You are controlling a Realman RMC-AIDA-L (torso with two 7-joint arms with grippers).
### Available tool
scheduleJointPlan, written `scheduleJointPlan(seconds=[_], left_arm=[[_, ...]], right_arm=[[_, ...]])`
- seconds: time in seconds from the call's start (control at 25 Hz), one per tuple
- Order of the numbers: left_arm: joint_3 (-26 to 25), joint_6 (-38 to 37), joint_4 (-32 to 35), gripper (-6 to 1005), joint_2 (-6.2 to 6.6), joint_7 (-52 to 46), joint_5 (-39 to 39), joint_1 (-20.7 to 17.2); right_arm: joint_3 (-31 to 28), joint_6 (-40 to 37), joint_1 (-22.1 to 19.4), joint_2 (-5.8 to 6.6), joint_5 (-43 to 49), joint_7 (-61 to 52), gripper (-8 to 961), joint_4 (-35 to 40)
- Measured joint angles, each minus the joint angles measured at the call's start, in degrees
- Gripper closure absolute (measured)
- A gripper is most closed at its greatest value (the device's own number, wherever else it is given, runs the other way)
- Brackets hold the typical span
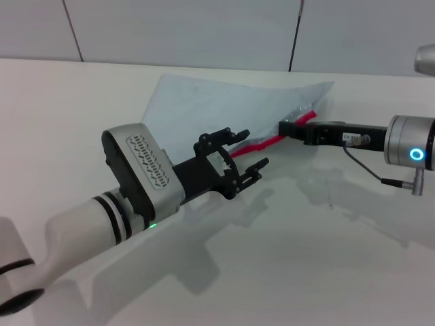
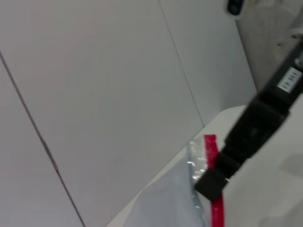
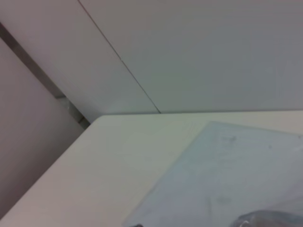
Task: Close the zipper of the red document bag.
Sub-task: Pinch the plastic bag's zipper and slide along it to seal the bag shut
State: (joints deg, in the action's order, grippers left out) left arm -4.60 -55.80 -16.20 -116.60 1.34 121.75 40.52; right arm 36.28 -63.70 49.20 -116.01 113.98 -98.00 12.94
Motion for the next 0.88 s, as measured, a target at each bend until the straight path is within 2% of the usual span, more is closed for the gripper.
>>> scheduleJointPlan(seconds=[0.16,0.44,0.88], left_arm=[[-0.2,-0.2,-0.9,428,-0.19,5.7,-3.0,-0.6],[-0.2,0.0,-4.1,432,-0.29,22.0,-12.2,-1.7],[0.3,0.4,-5.1,438,-0.32,27.4,-13.2,-1.3]], right_arm=[[0.0,0.0,0.0,-0.08,-0.9,0.4,937,0.0],[-0.1,-0.5,0.2,-0.28,-1.2,0.8,936,0.0],[0.0,-0.9,2.2,-0.38,-2.4,2.4,935,-2.0]])
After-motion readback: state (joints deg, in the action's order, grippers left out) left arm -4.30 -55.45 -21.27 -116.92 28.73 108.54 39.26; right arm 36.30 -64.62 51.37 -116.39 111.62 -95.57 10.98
